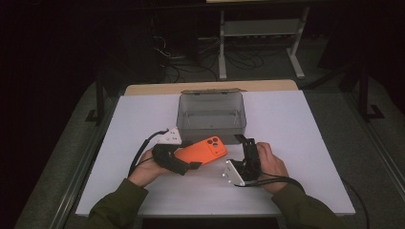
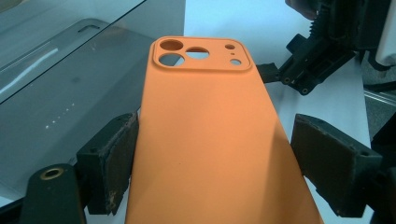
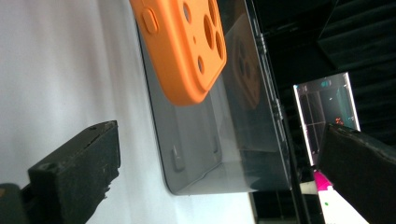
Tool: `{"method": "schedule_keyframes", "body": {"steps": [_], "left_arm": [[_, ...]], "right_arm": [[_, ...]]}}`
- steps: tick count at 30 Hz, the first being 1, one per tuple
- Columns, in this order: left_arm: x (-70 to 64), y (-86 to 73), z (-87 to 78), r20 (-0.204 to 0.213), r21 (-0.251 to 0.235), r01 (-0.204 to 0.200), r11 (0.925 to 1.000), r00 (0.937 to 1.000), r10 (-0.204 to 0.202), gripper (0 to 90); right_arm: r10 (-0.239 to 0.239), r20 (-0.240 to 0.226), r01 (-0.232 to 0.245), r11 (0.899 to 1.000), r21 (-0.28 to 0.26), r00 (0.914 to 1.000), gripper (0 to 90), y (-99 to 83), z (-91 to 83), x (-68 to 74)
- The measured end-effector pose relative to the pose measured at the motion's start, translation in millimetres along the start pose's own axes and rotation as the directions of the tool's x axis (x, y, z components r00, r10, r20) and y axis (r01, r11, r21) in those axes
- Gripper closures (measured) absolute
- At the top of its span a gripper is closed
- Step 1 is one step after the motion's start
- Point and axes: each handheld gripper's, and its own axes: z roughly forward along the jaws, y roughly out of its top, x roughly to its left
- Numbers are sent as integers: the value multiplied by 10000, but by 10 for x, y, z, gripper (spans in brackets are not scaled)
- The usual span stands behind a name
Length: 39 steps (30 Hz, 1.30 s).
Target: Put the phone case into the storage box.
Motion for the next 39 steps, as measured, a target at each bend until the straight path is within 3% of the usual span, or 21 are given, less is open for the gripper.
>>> {"method": "schedule_keyframes", "body": {"steps": [4,18,39], "left_arm": [[1,3,-5,-7,-16,-3,10000,10000,3,168],[8,8,-13,13,-61,8,10000,10000,-8,168],[17,15,-25,-24,-80,-8,10000,10000,8,168]], "right_arm": [[-404,150,404,9992,-48,9991,0,39,-3,17],[-1169,446,1181,9926,-267,9921,0,164,45,78],[-1743,842,1810,9803,-787,9811,0,438,152,141]]}}
